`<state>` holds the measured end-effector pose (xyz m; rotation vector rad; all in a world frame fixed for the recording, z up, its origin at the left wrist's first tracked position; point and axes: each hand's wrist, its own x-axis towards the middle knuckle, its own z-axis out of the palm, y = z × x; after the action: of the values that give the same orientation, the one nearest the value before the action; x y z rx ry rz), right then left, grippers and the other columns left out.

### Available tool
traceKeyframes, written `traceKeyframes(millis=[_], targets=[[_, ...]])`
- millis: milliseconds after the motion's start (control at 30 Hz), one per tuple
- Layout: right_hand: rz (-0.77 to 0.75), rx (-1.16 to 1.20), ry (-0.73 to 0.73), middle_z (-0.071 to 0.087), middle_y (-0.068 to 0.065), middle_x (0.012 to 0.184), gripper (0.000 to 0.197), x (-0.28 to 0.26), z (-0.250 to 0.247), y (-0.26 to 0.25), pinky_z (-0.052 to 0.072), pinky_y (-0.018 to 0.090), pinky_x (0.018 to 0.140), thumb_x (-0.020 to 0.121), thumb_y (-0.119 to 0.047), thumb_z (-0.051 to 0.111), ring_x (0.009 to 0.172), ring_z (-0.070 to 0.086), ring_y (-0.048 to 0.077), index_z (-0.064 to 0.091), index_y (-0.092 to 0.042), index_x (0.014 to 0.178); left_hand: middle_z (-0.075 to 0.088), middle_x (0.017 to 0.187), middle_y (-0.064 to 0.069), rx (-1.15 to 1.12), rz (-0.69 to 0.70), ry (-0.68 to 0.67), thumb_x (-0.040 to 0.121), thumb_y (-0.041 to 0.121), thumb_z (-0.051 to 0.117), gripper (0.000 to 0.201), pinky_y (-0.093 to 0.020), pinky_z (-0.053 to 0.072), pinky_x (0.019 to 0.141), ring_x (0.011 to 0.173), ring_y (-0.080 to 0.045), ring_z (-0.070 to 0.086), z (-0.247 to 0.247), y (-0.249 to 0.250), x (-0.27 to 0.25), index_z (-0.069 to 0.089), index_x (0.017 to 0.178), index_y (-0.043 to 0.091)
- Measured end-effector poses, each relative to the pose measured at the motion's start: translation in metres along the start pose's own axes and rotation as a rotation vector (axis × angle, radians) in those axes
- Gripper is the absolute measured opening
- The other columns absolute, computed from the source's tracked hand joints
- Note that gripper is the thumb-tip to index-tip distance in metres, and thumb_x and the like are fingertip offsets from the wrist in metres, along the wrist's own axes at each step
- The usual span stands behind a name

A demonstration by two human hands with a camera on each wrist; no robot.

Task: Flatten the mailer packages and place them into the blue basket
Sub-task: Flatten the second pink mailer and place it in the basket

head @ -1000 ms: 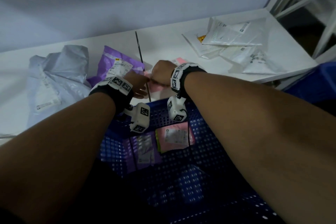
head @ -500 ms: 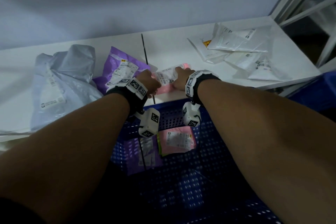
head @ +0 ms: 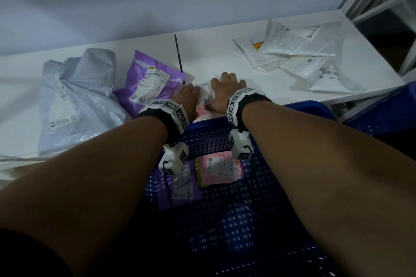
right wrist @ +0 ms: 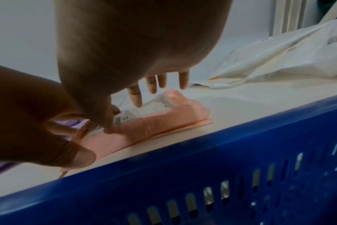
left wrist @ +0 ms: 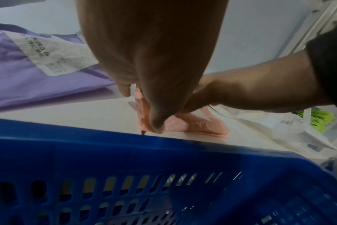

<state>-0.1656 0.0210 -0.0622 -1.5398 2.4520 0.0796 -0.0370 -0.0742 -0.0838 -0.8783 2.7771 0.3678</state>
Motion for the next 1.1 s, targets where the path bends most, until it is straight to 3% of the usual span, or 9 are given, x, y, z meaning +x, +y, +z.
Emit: traceKeyframes(millis=[133,233,333,467,633,833,1000,1100], targets=[[-0.161,-0.044,0.108,0.032,0.013,0.151,0.068,0.008,0.002,-0.016,0.027,0.049,0.111,0.082,-0.051,0.058,0.143,0.024,0.031,0.043,-0.018,0.139,0.036,0.145,-0.010,0.003,0.070,-0.029,0.081,0.018,0.076,0.075,-0.041,0.034,0.114,0.139,-0.029,0.032,0.006,-0.001,0.006,0.037,0.144,0.008],[-0.247,-0.053,0.010,0.015,0.013,0.162,0.082,0.015,0.009,-0.024,0.011,0.050,0.122,0.080,-0.044,0.065,0.152,0.006,0.029,0.031,-0.017,0.150,0.016,0.160,-0.015,0.076,0.079,-0.086,0.087,0.018,0.069,0.086,-0.049,0.030,0.118,0.150,-0.033,0.014,0.010,0.000,0.005,0.018,0.156,0.009],[-0.278,-0.107,-0.034,0.009,0.014,0.165,0.084,0.016,0.022,-0.026,0.005,0.047,0.124,0.089,-0.040,0.057,0.153,0.001,0.028,0.016,-0.009,0.155,0.003,0.165,-0.014,0.055,0.046,-0.110,0.092,0.021,0.061,0.087,-0.053,0.025,0.119,0.153,-0.030,0.004,0.013,0.002,0.001,0.005,0.158,0.008],[-0.253,-0.089,0.040,0.009,0.013,0.166,0.076,0.012,0.042,-0.016,0.001,0.043,0.124,0.097,-0.042,0.040,0.154,0.003,0.025,0.011,-0.006,0.157,-0.007,0.167,-0.007,-0.023,-0.044,-0.090,0.100,0.027,0.042,0.077,-0.055,0.012,0.122,0.154,-0.024,-0.004,0.023,0.010,-0.004,-0.006,0.159,0.013],[-0.235,-0.085,0.027,-0.002,0.009,0.167,0.075,0.008,0.048,-0.001,-0.002,0.043,0.124,0.102,-0.052,0.029,0.154,-0.004,0.021,0.005,-0.009,0.159,-0.013,0.166,-0.002,-0.030,-0.155,-0.009,0.103,0.030,0.026,0.066,-0.051,-0.002,0.122,0.153,-0.017,-0.010,0.037,0.019,-0.005,-0.006,0.159,0.018],[-0.103,0.084,0.023,-0.007,0.004,0.167,0.069,0.008,0.059,0.015,-0.004,0.042,0.124,0.104,-0.050,0.022,0.153,-0.008,0.017,-0.001,-0.015,0.159,-0.018,0.165,0.001,-0.081,-0.206,-0.053,0.097,0.064,0.026,0.083,-0.050,-0.009,0.121,0.152,-0.016,-0.014,0.038,0.021,-0.001,-0.009,0.159,0.021],[-0.012,0.120,-0.019,-0.008,0.003,0.167,0.069,0.002,0.057,0.033,-0.006,0.048,0.123,0.104,-0.051,0.016,0.153,-0.007,0.015,-0.004,-0.015,0.159,-0.016,0.166,-0.002,-0.085,-0.199,-0.011,0.097,0.065,0.030,0.086,-0.051,-0.008,0.122,0.153,-0.019,-0.012,0.042,0.026,-0.001,-0.010,0.159,0.020],[0.059,-0.024,-0.034,-0.004,0.006,0.167,0.066,0.002,0.047,0.034,-0.008,0.049,0.122,0.103,-0.044,0.016,0.154,-0.005,0.020,0.001,-0.012,0.159,-0.018,0.165,-0.004,-0.053,-0.184,-0.004,0.097,0.064,0.030,0.087,-0.053,-0.008,0.122,0.153,-0.021,-0.014,0.043,0.024,-0.002,-0.011,0.158,0.018]])
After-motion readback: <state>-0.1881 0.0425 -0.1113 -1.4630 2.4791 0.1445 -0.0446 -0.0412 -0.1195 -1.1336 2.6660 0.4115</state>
